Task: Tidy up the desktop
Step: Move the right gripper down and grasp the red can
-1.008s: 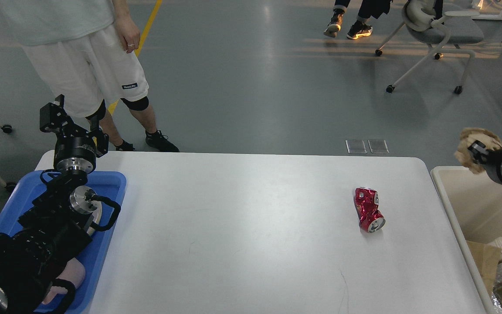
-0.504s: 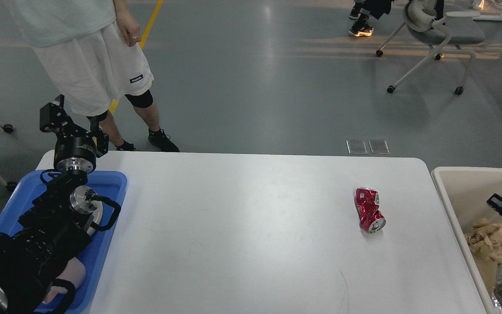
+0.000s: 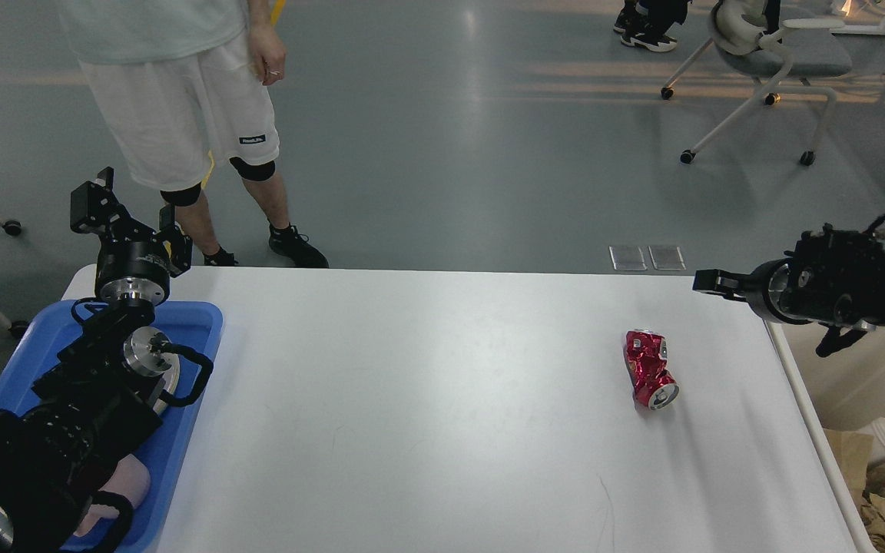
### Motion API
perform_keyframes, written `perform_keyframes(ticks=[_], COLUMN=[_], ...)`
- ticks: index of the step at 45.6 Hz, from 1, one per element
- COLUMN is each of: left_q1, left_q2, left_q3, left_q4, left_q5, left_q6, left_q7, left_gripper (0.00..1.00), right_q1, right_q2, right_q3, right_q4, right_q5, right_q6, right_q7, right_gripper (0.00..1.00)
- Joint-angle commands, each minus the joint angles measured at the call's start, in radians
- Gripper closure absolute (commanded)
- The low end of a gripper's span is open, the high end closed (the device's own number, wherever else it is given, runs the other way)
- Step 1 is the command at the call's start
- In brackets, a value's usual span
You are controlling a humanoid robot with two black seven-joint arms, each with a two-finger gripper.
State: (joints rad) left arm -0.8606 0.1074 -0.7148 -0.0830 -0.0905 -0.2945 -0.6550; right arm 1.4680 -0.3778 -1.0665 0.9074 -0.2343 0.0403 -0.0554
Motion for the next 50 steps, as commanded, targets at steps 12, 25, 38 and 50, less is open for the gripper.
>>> perform_keyframes(ticks=[12,25,38,50], left_q1=[0.0,0.0,0.0,0.0], left_q2=[0.0,0.0,0.0,0.0], left_q3=[0.0,0.0,0.0,0.0], left_q4=[0.0,0.0,-0.001,0.0], left_q5=[0.0,0.0,0.0,0.0], left_q6=[0.0,0.0,-0.002,0.0], left_q7=[0.0,0.0,0.0,0.0], left_gripper=[0.04,0.04,0.04,0.04], right_q1=[0.357,0.062,-0.208,-0.316], right_q2=[0.143,0.25,0.267,0.303], right_q3=[-0.066,-0.067,-0.067,-0.066], right_q4=[0.435,0.094,-0.165,-0.312], right_q5=[-0.263,-0.252,-0.201,-0.102], right_q6=[0.058,0.049,0.047,0.047], right_q7=[0.006,-0.001,-0.001,-0.001], right_gripper=[0.0,0.0,0.0,0.0])
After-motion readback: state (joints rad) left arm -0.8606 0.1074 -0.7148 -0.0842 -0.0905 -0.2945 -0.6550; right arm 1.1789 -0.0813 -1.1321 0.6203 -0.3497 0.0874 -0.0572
